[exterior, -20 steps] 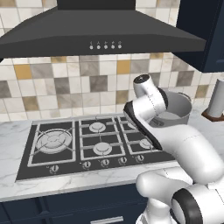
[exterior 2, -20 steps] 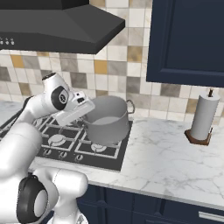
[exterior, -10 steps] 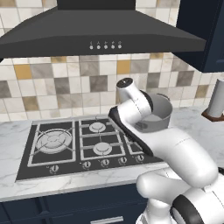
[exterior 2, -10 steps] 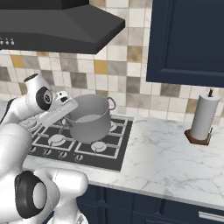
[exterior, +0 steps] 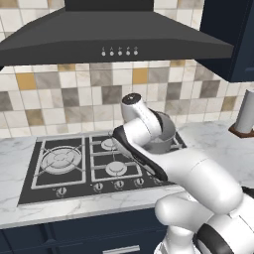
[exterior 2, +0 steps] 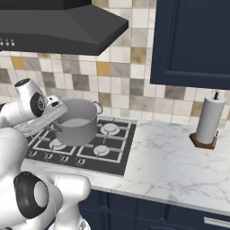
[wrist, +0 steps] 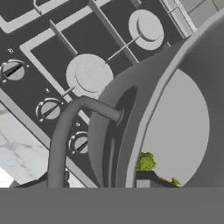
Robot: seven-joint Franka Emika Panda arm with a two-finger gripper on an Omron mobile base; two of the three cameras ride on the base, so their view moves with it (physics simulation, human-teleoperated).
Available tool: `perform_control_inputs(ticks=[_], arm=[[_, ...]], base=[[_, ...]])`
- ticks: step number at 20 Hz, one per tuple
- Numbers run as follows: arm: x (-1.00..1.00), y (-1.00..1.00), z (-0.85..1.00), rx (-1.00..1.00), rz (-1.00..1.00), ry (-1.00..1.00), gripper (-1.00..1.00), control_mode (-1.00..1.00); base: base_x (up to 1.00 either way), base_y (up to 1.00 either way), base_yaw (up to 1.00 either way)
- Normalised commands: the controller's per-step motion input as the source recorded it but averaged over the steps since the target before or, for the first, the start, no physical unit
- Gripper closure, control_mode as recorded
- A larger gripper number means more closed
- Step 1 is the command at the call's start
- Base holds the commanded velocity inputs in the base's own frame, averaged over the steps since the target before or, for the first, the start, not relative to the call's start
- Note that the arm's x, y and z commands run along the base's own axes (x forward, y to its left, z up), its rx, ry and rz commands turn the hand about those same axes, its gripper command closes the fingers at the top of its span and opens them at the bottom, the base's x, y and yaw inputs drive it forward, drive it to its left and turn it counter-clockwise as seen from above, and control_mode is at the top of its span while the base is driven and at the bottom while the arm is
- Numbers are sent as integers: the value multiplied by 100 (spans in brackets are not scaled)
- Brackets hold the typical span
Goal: Turn on the sink faucet. Then move the broccoli from the counter to the sink. Turn off the sink. Move the vegetable from the sink to the pot next to the stove. Finally move the pot to the front left burner.
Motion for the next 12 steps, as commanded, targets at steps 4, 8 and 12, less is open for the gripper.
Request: perform_control_inputs(ticks=[4, 8, 12], arm=[[0, 50, -6, 7, 17, 0, 100, -100], [2, 49, -3, 4, 17, 0, 100, -100], [6, 42, -13, 1, 15, 0, 100, -100]], base=[[0, 0, 0], [0, 0, 0], [0, 0, 0]])
